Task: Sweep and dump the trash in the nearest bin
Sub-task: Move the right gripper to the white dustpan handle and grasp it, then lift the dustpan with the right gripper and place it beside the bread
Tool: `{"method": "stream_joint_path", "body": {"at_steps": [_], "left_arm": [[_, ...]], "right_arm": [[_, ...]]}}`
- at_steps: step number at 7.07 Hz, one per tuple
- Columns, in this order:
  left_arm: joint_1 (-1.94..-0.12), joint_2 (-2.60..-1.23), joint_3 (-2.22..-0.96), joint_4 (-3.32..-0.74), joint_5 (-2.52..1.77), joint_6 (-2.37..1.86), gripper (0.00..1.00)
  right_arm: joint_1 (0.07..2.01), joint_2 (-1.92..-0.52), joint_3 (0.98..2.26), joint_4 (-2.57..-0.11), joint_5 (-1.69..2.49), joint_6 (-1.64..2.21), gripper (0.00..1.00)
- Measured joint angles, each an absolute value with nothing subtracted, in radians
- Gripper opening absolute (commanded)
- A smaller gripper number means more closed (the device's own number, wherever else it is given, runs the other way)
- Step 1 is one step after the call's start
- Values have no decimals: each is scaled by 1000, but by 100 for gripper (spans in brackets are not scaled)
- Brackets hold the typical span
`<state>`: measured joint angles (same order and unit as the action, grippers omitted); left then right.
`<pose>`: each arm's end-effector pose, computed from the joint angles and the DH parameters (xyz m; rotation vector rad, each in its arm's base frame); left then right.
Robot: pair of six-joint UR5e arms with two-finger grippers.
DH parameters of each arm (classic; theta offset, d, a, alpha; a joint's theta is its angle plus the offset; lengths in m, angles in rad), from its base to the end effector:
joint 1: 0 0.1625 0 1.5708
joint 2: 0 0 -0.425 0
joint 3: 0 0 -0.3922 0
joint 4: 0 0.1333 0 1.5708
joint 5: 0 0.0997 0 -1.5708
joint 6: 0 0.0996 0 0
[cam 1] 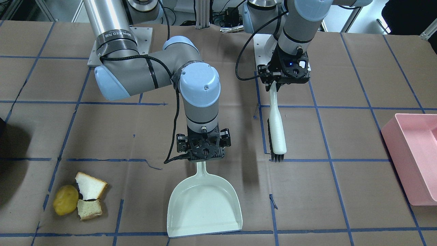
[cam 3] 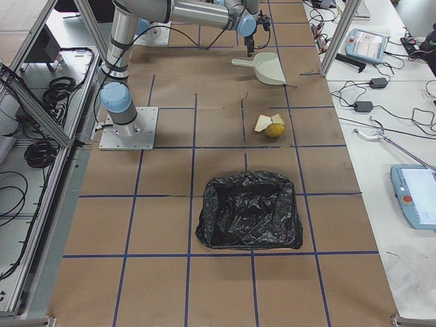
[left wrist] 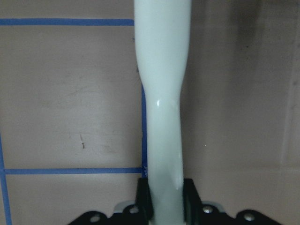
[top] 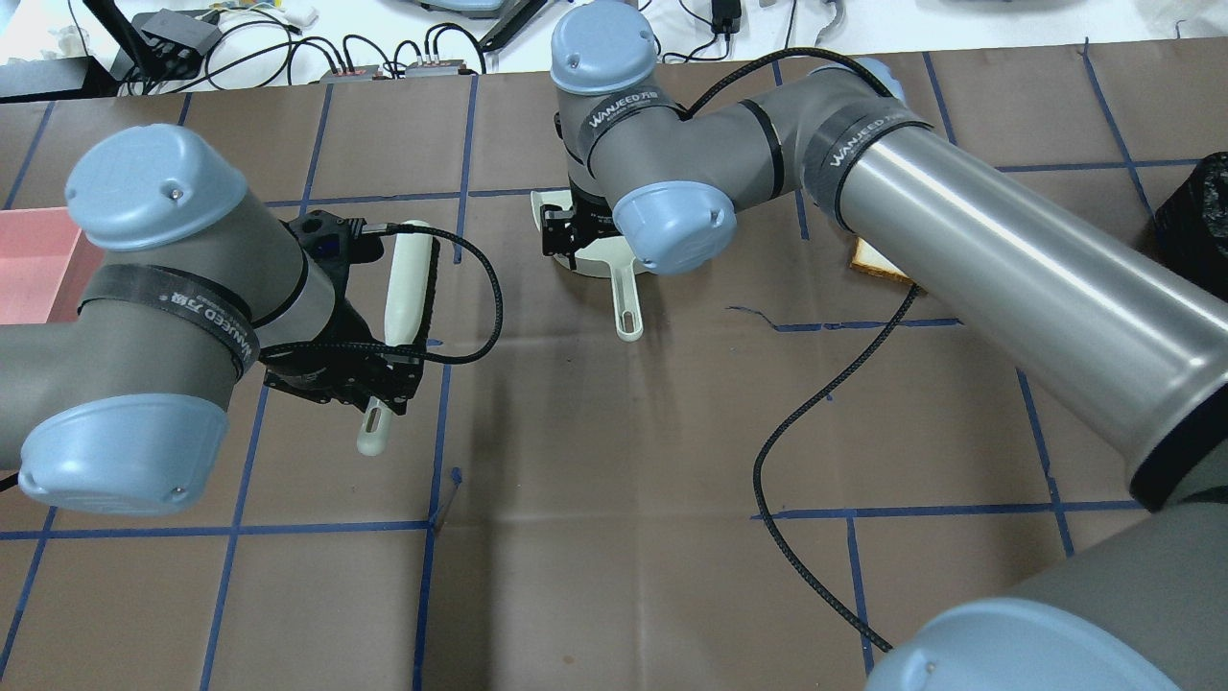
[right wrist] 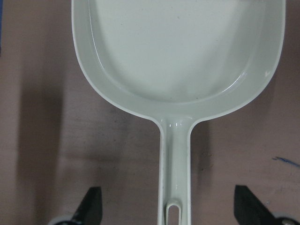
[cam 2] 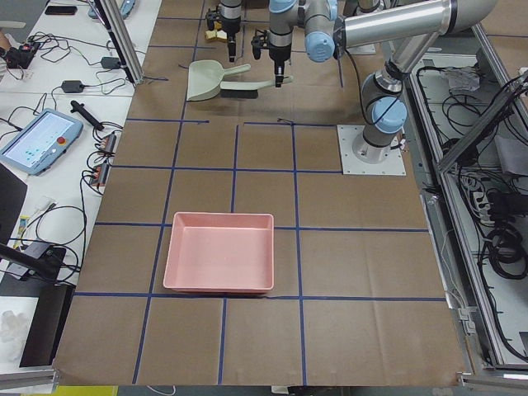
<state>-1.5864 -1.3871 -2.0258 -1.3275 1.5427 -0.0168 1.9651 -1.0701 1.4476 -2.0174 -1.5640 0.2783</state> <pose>-0.1423 -0.3949 0.3729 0.0025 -3.1136 -0.0443 0.3830 -0.5717 0.2983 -0.1807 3.1056 -0.0980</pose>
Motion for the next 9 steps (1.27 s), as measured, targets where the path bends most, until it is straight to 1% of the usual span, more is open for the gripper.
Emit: {"method": "stream_joint_path", "body": {"at_steps": [3,6,8,9], "left_arm": [[-1586,-1388,-2025,-1343,1545,-9,0],[-1585,-1391,-2021,-1369,1545,-11,0],[-1585,-1396,-2019,-1373,1545,-11,0],[-1585,-1398,-2018,-1373,1545,-11,0]], "right_arm": [[1964,-1040,1474,-2033,-1579,272,100],[1965,-975,1480,-2115,-1586,278,100],[1964,-974,1486,-2106,-1588,287,100],[1963,-976,1488,-2102,-1587,301,98]]}}
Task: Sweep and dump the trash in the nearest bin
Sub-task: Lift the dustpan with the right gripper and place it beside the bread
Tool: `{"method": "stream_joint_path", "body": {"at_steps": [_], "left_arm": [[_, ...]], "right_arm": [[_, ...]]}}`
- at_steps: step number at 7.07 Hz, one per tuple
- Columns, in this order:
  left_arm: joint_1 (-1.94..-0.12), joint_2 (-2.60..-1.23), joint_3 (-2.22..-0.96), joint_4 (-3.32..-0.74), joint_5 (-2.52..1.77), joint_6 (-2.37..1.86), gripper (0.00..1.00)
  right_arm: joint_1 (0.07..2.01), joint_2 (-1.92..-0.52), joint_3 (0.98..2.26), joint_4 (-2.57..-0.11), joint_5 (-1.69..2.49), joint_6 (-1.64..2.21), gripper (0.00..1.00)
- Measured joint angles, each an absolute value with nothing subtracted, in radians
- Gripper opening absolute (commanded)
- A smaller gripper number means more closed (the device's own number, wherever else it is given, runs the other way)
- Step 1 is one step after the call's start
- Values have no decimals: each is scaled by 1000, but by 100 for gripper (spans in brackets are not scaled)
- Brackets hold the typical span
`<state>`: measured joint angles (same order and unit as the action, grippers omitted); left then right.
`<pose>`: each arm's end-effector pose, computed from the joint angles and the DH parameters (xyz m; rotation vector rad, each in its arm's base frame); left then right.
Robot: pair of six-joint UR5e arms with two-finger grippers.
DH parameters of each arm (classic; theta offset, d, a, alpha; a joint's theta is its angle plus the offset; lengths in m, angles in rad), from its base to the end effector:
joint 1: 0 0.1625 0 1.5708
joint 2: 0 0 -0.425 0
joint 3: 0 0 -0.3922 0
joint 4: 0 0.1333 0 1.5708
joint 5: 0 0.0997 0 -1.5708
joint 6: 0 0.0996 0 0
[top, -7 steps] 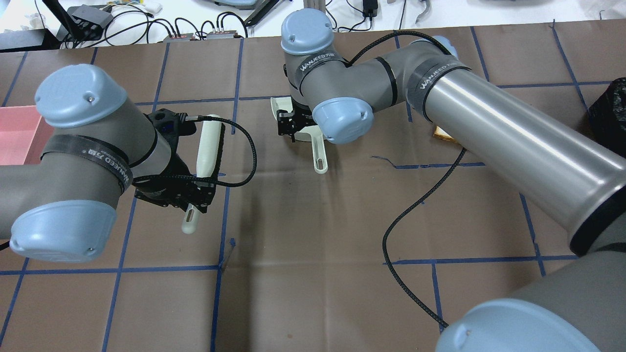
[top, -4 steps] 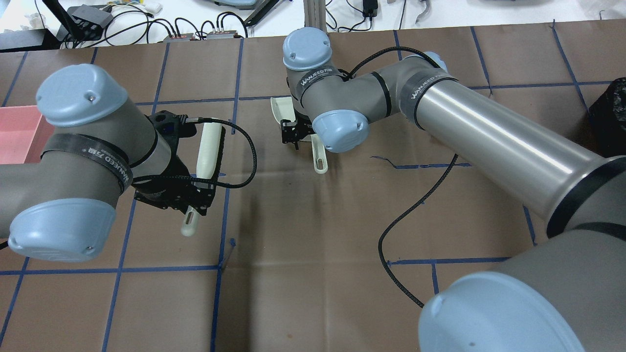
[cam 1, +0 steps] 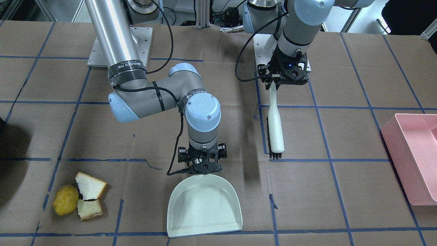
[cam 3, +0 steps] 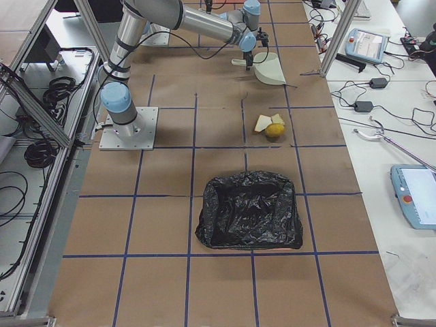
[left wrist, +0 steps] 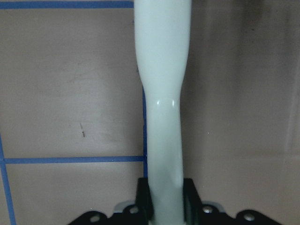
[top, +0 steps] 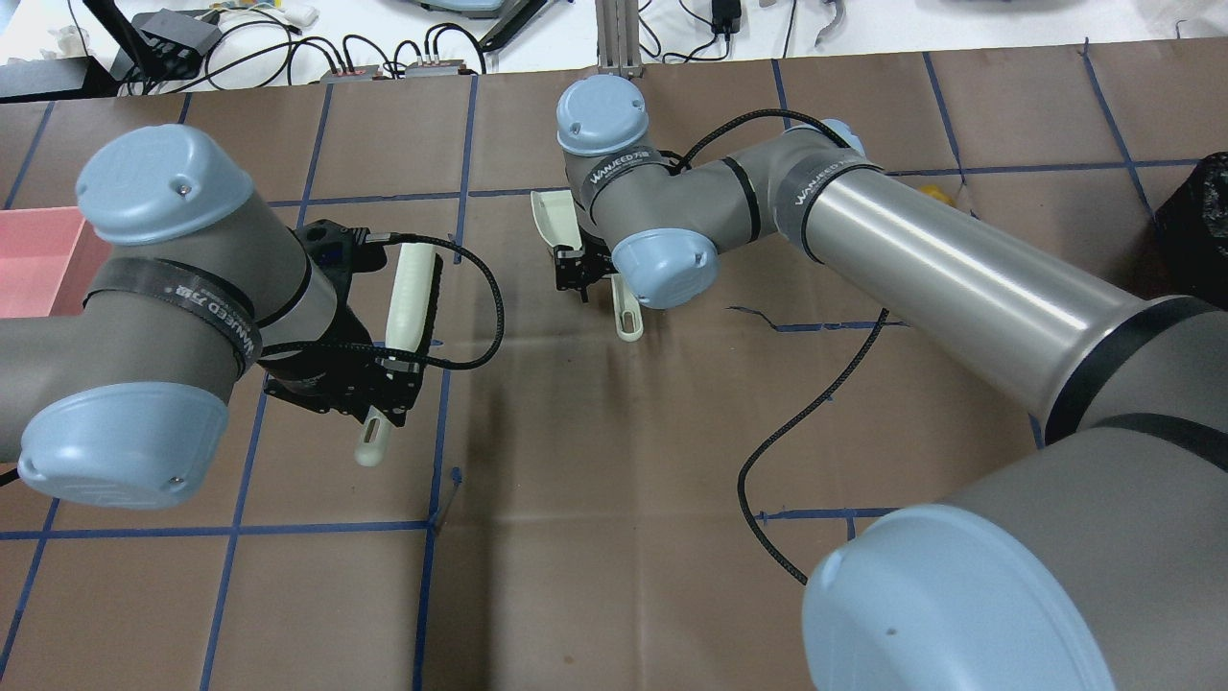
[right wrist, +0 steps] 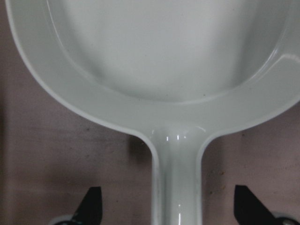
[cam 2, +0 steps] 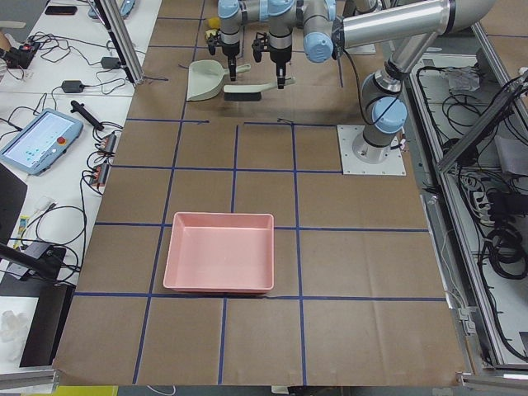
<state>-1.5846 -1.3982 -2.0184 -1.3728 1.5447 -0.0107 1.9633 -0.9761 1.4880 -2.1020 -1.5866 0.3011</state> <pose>-0.1414 -0.3943 0.3677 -0.0033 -3.1141 -0.1205 0.3824 -0.5794 0.2248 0.1429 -3.1298 0.0369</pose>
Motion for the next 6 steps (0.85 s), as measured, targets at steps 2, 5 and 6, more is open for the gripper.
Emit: {"method": "stream_joint_path", "body": {"at_steps": [2,5,6], "left_arm": [[-1585,-1400,-2020,-1373,1544,-10,0],[-1585,-1402,-2021,-1372,1544,-9,0],[-1585,-1402,-2022,-1372,1545,-9,0]], "right_arm": [[1960,-978,1488,-2099,-1585,320,62],[1955,-988,1476,-2045,-1581,323,18],[1954,-996,1473,-2021,-1580,322,4]]}}
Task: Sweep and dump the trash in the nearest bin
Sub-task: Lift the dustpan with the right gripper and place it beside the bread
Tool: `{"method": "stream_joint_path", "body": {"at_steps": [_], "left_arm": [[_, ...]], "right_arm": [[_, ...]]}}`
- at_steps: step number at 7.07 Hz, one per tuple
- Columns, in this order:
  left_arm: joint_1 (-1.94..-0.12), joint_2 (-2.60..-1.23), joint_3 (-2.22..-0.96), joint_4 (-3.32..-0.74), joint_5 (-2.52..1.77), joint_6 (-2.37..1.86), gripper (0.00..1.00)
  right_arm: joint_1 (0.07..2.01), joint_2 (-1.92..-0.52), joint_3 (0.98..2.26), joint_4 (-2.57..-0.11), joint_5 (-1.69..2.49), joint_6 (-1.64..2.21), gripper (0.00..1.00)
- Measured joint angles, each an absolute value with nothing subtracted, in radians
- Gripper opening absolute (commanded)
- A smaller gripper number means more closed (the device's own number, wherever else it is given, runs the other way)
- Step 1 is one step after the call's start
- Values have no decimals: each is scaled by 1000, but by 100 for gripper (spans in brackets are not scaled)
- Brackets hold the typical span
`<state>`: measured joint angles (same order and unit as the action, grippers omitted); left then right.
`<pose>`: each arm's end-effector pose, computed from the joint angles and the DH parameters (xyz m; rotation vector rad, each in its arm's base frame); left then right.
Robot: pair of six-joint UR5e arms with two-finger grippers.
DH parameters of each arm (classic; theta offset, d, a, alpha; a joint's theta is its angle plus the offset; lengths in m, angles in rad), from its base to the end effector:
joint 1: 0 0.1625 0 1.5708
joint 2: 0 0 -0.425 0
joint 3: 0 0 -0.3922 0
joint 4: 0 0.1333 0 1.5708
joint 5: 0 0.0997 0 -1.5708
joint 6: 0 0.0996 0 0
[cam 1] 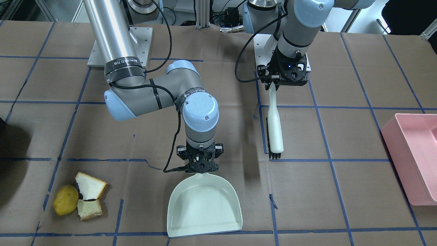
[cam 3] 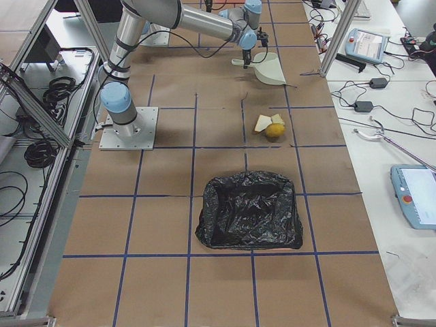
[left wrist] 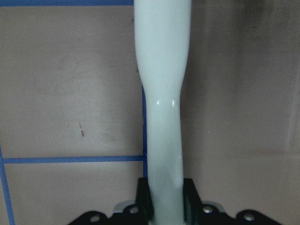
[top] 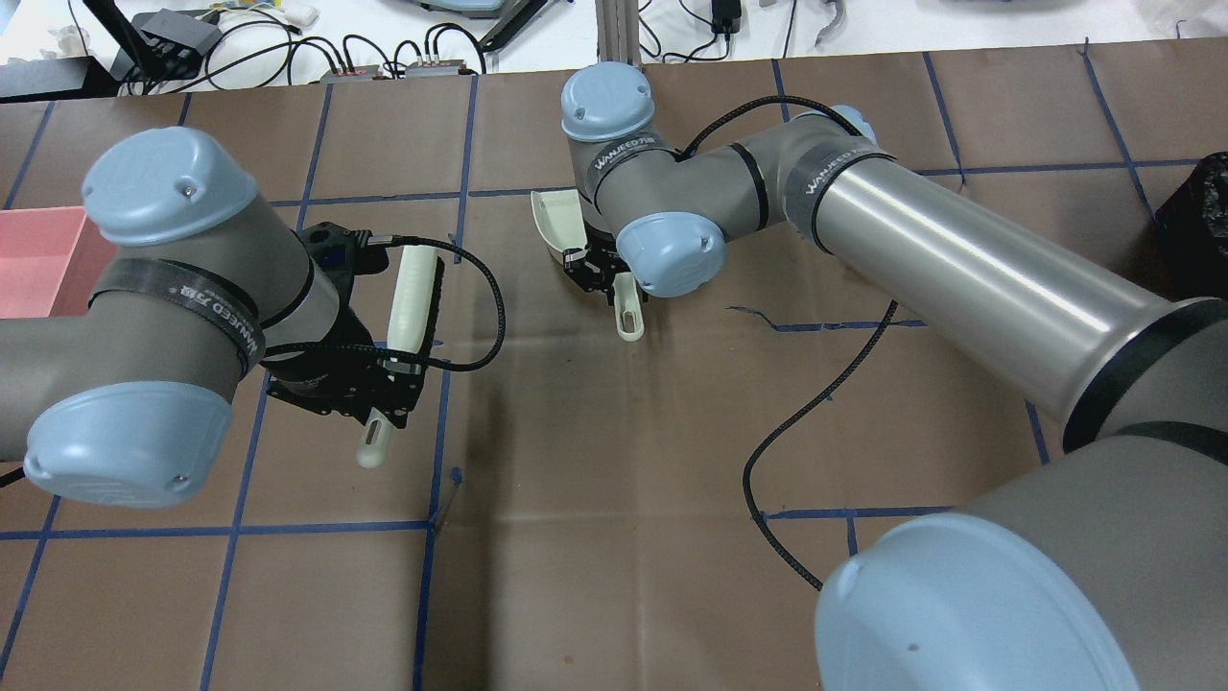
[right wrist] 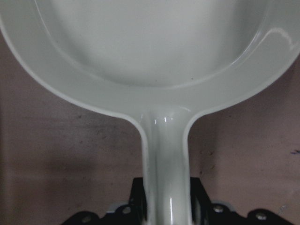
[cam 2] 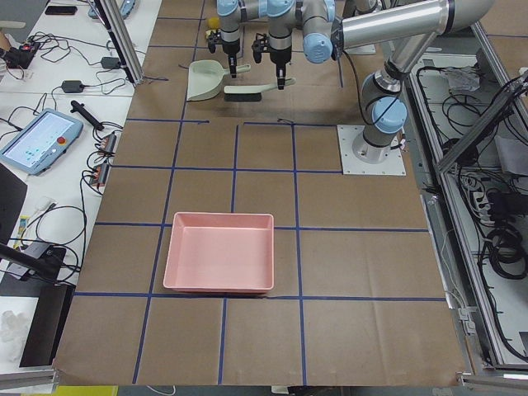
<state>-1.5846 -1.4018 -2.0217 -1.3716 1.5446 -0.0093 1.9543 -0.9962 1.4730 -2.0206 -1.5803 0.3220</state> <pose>-0.1414 -0.3945 0.3649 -0.0053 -3.1137 -0.1293 0.3758 -0.5778 0.2370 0.0962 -3.1217 -0.0344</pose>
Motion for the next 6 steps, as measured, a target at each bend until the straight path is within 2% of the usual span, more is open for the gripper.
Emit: {"method": "stream_joint_path", "body": {"at_steps": [1,6], "left_arm": [[-1585,-1402,-2022,-1371,1546,-9,0],[-1585,-1404,-2024,-1370,1542,-9,0]], "right_arm": [[1954,-1000,1471,-2010,-1580,321,1],[1946,-1056,1429,-1939,-1627,317,0]]}}
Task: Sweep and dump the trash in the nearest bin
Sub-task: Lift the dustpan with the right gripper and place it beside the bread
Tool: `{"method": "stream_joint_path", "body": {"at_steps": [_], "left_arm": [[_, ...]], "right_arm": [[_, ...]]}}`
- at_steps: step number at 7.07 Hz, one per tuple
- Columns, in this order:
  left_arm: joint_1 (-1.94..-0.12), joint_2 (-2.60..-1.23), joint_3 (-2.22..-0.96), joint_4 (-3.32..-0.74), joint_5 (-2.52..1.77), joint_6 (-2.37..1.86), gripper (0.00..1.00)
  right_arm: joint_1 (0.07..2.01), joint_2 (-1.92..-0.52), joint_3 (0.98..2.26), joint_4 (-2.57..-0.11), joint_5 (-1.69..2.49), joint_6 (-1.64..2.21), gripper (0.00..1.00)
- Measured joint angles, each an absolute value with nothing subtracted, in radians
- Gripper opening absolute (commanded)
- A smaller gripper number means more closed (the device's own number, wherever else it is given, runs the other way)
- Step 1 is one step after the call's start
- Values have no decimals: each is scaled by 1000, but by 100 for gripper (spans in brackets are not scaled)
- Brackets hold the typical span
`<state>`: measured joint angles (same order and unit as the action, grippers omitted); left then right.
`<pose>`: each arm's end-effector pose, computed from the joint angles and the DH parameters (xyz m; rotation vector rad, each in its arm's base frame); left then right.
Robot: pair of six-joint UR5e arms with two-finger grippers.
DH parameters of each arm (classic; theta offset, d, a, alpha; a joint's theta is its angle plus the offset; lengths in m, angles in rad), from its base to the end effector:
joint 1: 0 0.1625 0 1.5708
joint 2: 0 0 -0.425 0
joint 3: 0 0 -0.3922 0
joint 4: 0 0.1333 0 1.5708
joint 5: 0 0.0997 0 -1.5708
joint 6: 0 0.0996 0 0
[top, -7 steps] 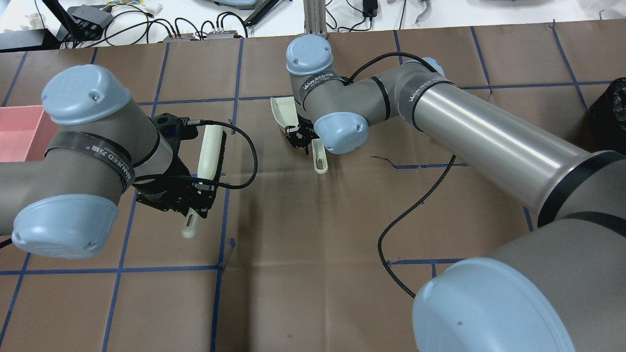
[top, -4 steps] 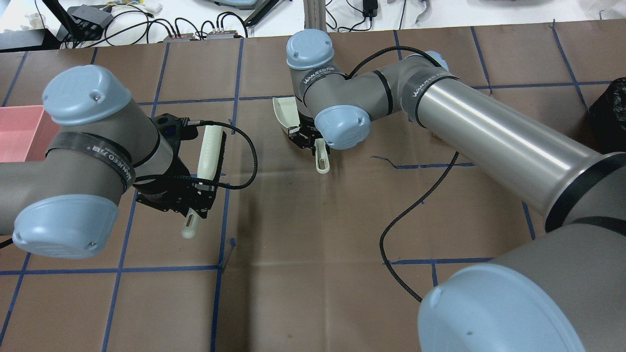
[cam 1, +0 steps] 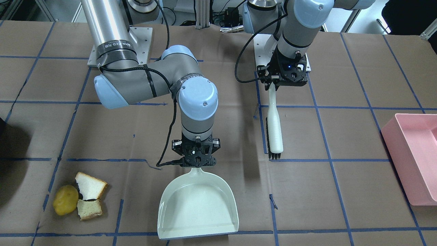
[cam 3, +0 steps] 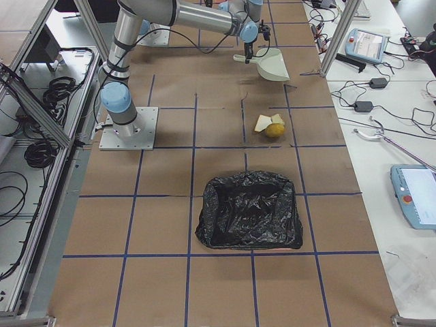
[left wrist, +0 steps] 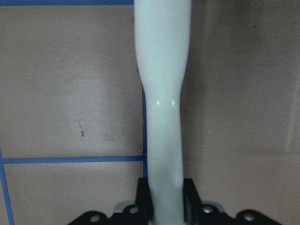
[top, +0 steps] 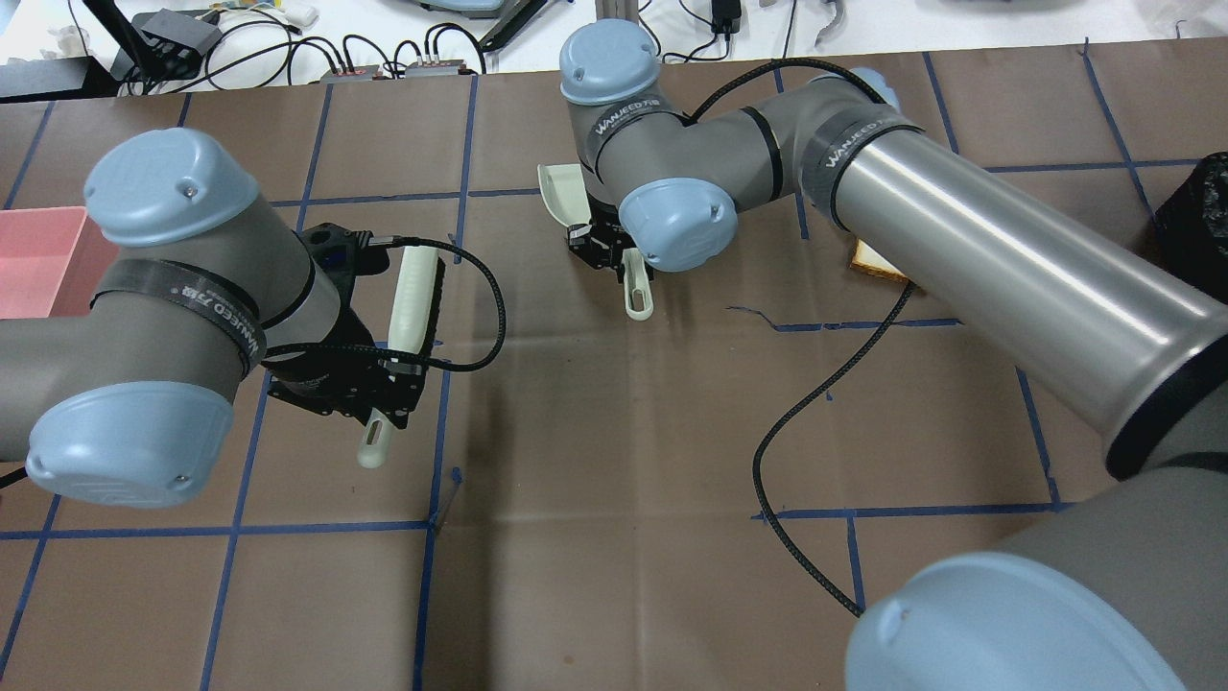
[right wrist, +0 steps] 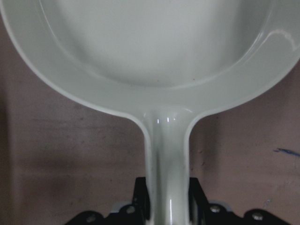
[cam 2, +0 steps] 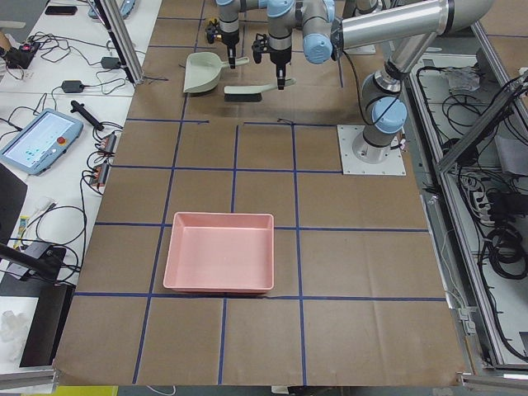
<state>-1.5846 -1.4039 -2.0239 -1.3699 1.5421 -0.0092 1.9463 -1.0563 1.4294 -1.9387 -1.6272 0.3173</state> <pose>-0.1416 -0.3946 0.3632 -0.0052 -3.1111 -0.1333 0.3658 -0.5798 0.2896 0.0900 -3.0854 0.0220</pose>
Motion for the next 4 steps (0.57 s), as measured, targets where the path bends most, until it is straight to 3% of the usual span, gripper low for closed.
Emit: {"method": "stream_joint_path", "body": {"at_steps": [4], "left_arm": [[-1585,-1406,-2025,-1367,1541,-9,0]], "right_arm": [[1845,-1185,1428,-1785,-1656,173,0]]}}
